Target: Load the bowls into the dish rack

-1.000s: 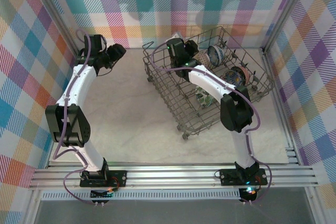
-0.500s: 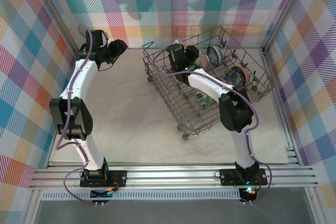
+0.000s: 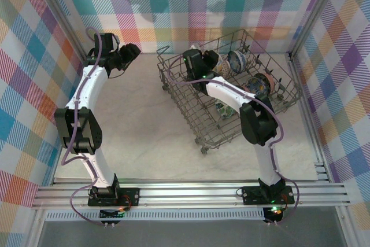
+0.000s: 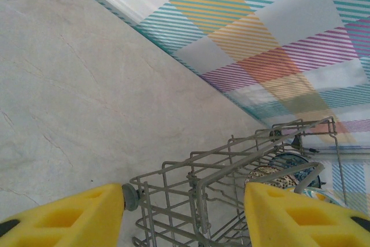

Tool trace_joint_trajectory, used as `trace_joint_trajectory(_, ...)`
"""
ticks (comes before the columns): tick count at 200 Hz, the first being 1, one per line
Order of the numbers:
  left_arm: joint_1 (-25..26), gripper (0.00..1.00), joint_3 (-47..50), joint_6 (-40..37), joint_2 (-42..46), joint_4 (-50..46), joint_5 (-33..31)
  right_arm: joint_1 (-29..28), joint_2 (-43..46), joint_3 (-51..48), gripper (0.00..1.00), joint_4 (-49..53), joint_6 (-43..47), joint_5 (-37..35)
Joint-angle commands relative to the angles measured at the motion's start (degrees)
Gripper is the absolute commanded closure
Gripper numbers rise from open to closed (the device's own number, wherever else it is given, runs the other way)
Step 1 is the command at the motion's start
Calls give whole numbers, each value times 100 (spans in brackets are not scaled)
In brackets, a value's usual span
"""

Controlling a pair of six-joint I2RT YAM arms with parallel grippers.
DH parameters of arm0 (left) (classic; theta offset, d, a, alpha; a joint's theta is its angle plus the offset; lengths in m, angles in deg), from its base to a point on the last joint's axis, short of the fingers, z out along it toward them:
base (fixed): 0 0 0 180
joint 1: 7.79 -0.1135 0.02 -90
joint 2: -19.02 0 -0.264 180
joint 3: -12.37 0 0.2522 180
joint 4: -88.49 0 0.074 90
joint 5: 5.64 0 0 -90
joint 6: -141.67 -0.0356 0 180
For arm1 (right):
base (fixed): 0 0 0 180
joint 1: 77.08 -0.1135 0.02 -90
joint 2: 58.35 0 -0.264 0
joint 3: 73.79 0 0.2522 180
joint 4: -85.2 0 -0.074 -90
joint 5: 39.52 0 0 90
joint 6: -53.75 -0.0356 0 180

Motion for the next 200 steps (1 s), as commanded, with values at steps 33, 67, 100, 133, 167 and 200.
trace_joint_trajectory(33, -73, 43, 13, 17, -19, 81, 221, -120, -306, 428, 97, 141, -147, -189)
trace_joint_trajectory(67, -78, 43, 4, 12, -39, 85, 257, -126, -423, 566, 97, 331, -250, -250)
trace_joint_trajectory(100, -78, 43, -27, 2, -91, 90, 303, -133, -550, 830, 96, 634, -398, -288)
trace_joint_trajectory(133, -85, 43, -74, -6, -153, 93, 346, -180, -703, 1038, 96, 939, -525, -290)
trace_joint_trajectory(167, -104, 43, -145, -8, -215, 66, 389, -189, -755, 1085, 95, 1303, -830, -291)
trace_joint_trajectory(200, -103, 43, -218, -25, -257, 26, 416, -207, -858, 1266, 94, 1784, -1227, -260)
